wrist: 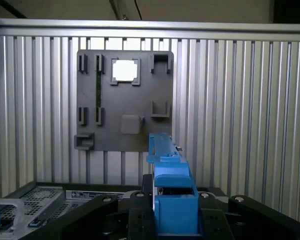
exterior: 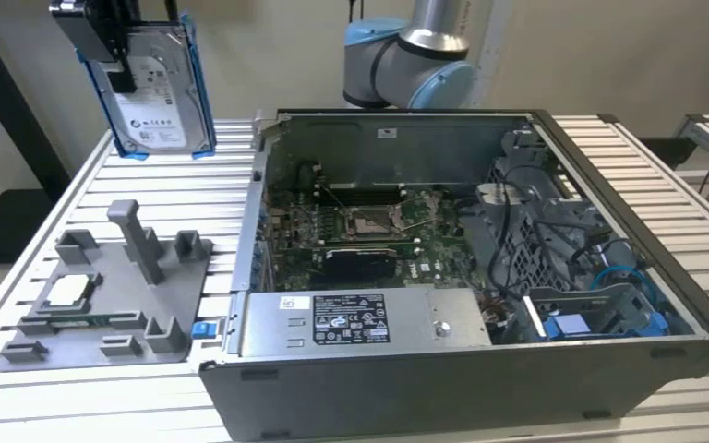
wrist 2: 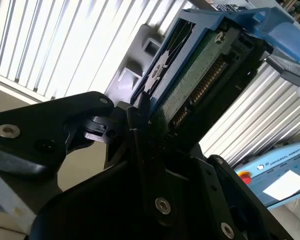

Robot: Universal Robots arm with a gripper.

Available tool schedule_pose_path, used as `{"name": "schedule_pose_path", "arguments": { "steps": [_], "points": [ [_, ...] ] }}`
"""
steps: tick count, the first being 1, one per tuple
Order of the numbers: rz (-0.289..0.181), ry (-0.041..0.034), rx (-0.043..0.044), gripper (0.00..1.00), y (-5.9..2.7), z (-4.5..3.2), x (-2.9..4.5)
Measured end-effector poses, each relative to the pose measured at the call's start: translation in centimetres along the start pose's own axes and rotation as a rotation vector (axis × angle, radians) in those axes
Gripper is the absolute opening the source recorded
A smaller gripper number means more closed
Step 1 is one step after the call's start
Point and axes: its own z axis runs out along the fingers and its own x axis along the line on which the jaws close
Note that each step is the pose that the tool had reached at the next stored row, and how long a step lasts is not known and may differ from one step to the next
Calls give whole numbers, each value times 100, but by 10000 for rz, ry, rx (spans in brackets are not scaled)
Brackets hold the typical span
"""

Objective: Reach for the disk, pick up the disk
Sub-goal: 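Pick up the disk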

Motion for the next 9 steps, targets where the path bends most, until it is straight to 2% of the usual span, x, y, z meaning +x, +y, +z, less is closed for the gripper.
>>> {"name": "schedule_pose_path", "arguments": {
  "steps": [9],
  "points": [
    [0,0,-29,0,-298,-7,3]
  ]
}}
